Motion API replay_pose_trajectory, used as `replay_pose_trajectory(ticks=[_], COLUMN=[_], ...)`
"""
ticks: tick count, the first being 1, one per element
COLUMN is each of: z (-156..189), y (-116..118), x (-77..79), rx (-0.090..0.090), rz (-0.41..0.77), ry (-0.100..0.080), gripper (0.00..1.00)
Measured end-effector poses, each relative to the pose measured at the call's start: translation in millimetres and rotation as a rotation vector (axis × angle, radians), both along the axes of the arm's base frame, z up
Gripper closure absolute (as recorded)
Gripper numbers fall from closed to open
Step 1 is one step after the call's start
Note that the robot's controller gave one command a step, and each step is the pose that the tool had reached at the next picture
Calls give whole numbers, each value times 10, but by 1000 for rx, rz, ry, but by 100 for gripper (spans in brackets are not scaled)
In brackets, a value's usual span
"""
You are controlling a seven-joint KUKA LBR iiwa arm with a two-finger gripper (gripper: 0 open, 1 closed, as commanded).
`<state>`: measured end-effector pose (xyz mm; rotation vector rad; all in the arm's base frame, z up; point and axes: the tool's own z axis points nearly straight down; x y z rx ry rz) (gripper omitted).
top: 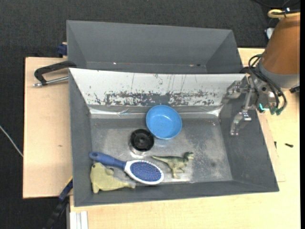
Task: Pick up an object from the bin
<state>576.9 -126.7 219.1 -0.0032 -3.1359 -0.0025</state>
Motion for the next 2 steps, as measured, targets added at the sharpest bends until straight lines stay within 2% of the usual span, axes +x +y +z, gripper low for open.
replay_pose_trajectory(ticks=[1,2], z=[-1168,-1493], y=[1077,914], x=[-670,-772], rx=[4,0], rz=[120,117], ry=[4,-8], gripper=[0,0])
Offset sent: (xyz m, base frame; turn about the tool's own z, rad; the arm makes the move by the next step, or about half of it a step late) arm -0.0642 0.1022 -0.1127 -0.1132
